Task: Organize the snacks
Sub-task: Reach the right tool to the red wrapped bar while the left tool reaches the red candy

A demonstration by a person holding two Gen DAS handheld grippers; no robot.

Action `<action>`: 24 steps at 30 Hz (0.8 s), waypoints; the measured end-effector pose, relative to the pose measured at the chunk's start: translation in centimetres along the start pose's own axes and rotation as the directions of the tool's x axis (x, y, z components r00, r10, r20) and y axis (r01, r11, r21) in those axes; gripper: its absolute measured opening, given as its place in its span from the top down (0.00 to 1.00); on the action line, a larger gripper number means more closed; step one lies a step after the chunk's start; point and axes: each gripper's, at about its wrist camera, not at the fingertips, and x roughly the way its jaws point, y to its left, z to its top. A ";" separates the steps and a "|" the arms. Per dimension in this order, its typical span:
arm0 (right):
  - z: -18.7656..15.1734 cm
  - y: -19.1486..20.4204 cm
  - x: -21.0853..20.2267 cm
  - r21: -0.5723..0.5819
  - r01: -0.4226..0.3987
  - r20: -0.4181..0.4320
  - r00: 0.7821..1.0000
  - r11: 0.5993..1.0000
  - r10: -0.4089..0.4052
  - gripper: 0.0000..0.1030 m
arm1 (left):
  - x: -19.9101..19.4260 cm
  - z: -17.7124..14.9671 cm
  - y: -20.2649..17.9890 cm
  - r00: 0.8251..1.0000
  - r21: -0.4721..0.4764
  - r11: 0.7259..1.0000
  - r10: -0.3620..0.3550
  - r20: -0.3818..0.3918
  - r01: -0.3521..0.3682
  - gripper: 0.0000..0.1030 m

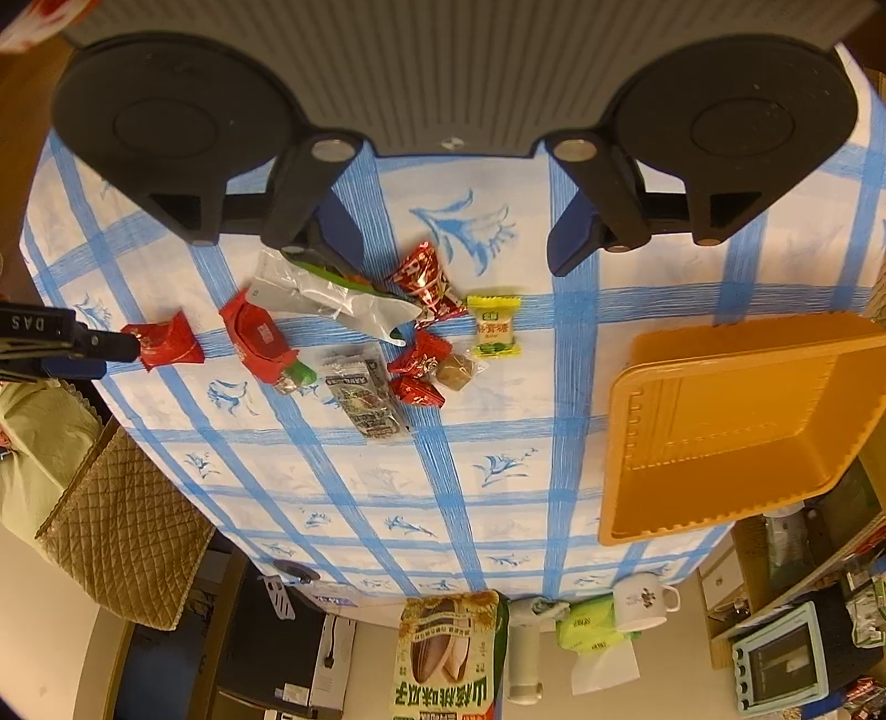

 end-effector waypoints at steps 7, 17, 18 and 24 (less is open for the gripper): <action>1.3 -2.0 3.8 0.043 -0.036 -0.027 0.999 0.998 0.037 0.43 | 2.6 0.4 -0.1 0.999 -0.003 1.000 -0.011 -0.044 0.011 0.41; 0.9 -2.5 5.8 0.058 -0.088 -0.099 0.991 0.994 0.094 0.45 | 4.3 0.8 0.3 0.996 -0.017 0.999 -0.032 -0.079 0.030 0.46; 0.6 -2.4 5.6 0.062 -0.090 -0.104 0.990 0.994 0.096 0.45 | 4.3 0.8 0.3 0.996 -0.018 0.999 -0.034 -0.080 0.033 0.46; -0.6 -1.3 4.8 0.033 -0.057 -0.112 0.992 0.998 0.061 0.50 | 4.8 1.2 0.4 0.996 -0.017 0.999 -0.038 -0.081 0.037 0.47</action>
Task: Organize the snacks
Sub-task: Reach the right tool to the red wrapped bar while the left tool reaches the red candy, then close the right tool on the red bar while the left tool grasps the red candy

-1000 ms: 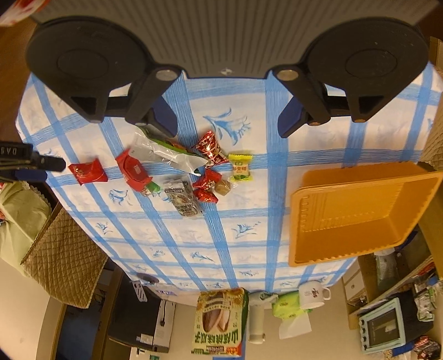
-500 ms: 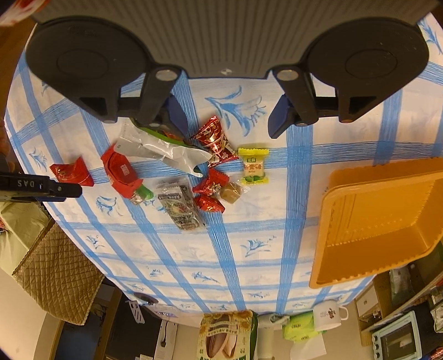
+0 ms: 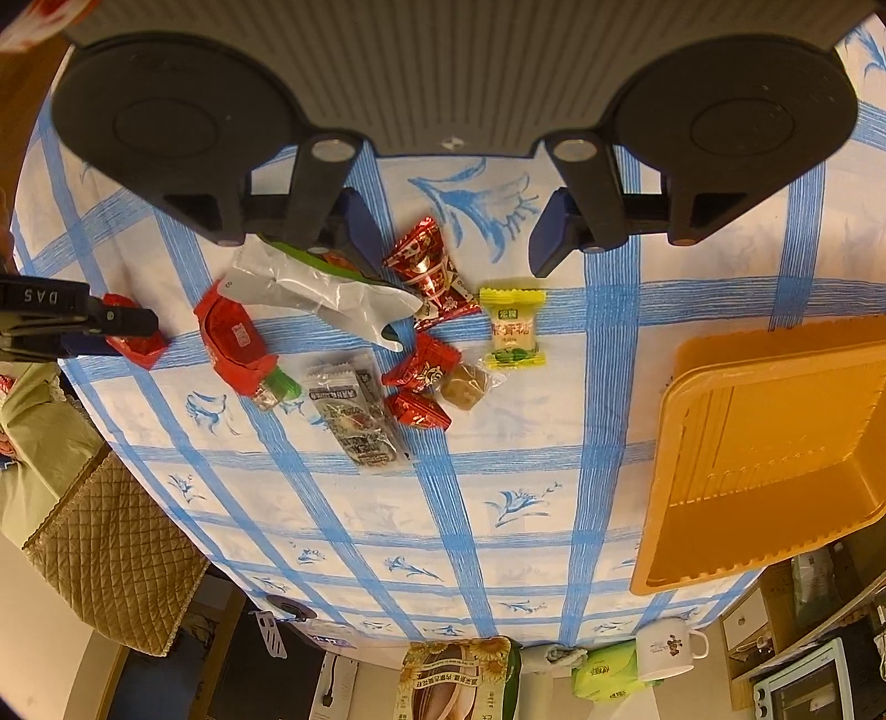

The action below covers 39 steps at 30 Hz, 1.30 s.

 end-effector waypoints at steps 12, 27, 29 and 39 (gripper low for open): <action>-0.3 0.9 0.4 0.010 0.086 0.021 0.996 0.996 -0.086 0.73 | 0.6 0.1 -0.2 1.000 -0.010 1.000 0.006 0.000 -0.006 0.52; -0.9 0.5 -2.5 0.106 0.088 0.059 0.994 0.990 -0.095 0.73 | 2.7 0.9 -1.4 1.000 -0.022 1.000 -0.015 -0.010 0.014 0.69; -1.1 0.4 -2.9 0.118 0.089 0.061 0.993 0.989 -0.097 0.73 | 3.0 1.0 -1.4 1.000 -0.029 0.999 -0.016 -0.012 0.016 0.69; -1.6 0.5 -3.5 0.138 0.094 0.059 0.993 0.986 -0.103 0.73 | 2.7 0.4 -1.2 1.000 -0.019 1.000 -0.024 -0.008 0.023 0.85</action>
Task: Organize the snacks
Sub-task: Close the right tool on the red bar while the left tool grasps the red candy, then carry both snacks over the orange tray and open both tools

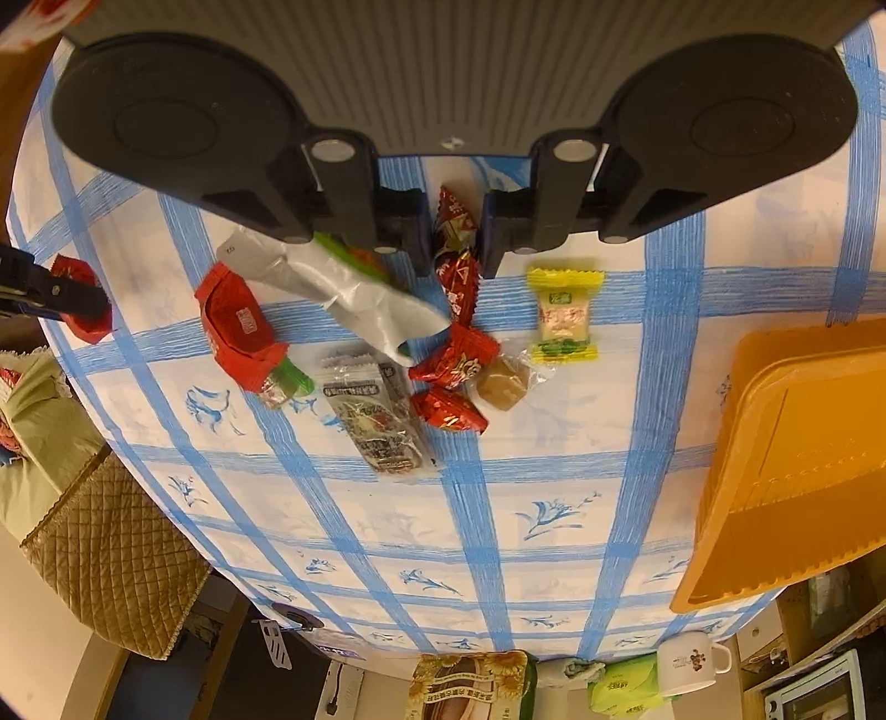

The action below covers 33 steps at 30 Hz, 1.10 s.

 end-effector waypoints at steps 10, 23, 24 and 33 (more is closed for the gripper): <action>0.6 2.2 -0.4 -0.022 -0.035 0.015 0.999 0.999 0.035 0.73 | -3.0 -0.3 2.3 1.000 0.007 1.000 0.010 0.018 -0.010 0.86; 2.7 10.3 -1.3 -0.102 -0.186 0.020 0.982 0.977 0.189 0.73 | -10.0 -0.1 8.7 0.998 -0.024 0.999 0.043 0.048 -0.042 0.86; 2.9 11.2 -1.2 -0.111 -0.204 0.017 0.978 0.973 0.207 0.73 | -10.6 0.0 9.4 0.997 -0.028 0.998 0.050 0.051 -0.049 0.86; 4.9 21.2 0.3 -0.205 -0.362 -0.022 0.931 0.909 0.365 0.73 | -14.3 1.2 15.5 0.990 -0.075 0.991 0.114 0.086 -0.107 0.86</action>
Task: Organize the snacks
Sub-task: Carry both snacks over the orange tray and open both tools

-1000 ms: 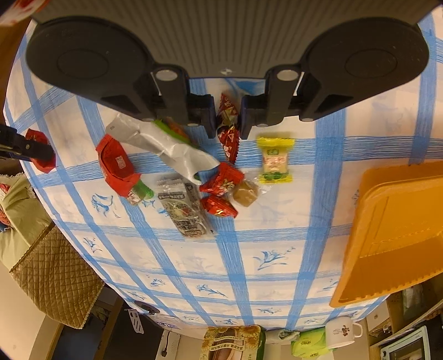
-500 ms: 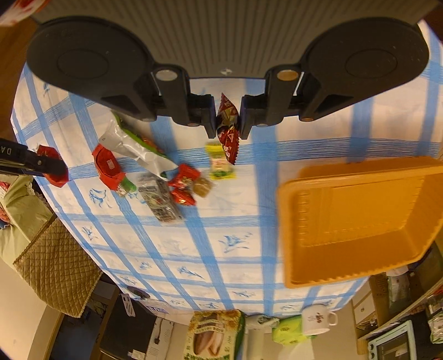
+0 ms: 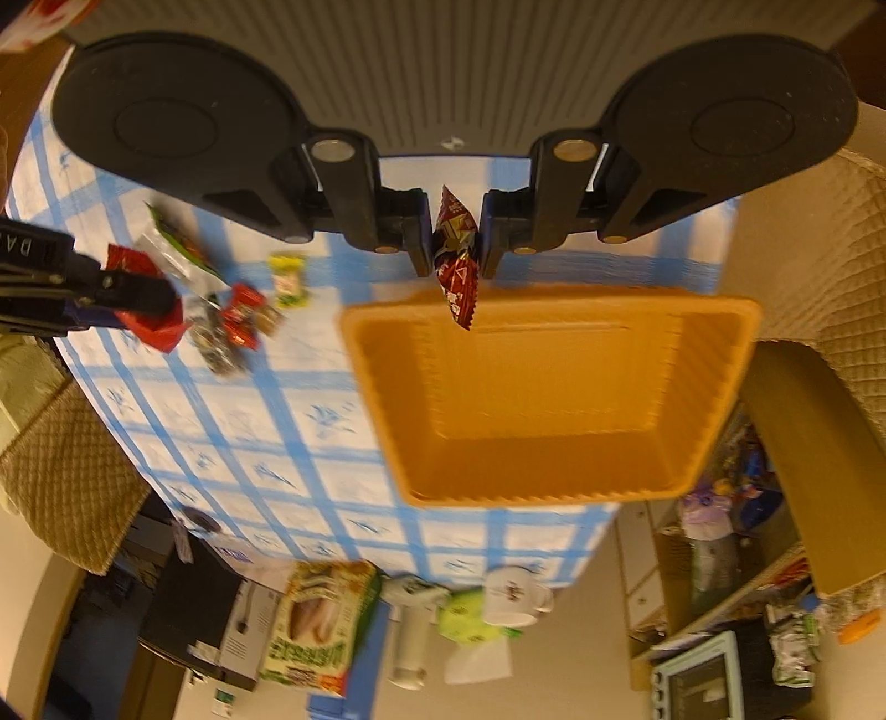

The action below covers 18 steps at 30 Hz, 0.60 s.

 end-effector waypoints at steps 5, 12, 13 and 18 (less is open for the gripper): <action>2.1 4.0 3.3 -0.052 -0.049 -0.004 0.999 0.997 0.049 0.73 | -0.3 1.7 3.0 0.999 -0.004 1.000 0.021 0.031 -0.020 0.86; 5.2 7.9 8.2 -0.093 -0.062 0.003 0.998 0.994 0.063 0.73 | 1.5 4.2 6.0 0.999 0.020 0.999 0.027 0.031 -0.028 0.86; 5.5 8.2 8.9 -0.094 -0.059 0.001 0.998 0.994 0.059 0.73 | 1.9 4.5 6.3 0.999 0.022 0.999 0.026 0.026 -0.026 0.86; 6.8 8.9 12.6 -0.083 -0.031 -0.026 0.999 0.996 0.029 0.73 | 4.2 5.8 7.8 1.000 0.032 0.999 0.022 -0.011 -0.021 0.86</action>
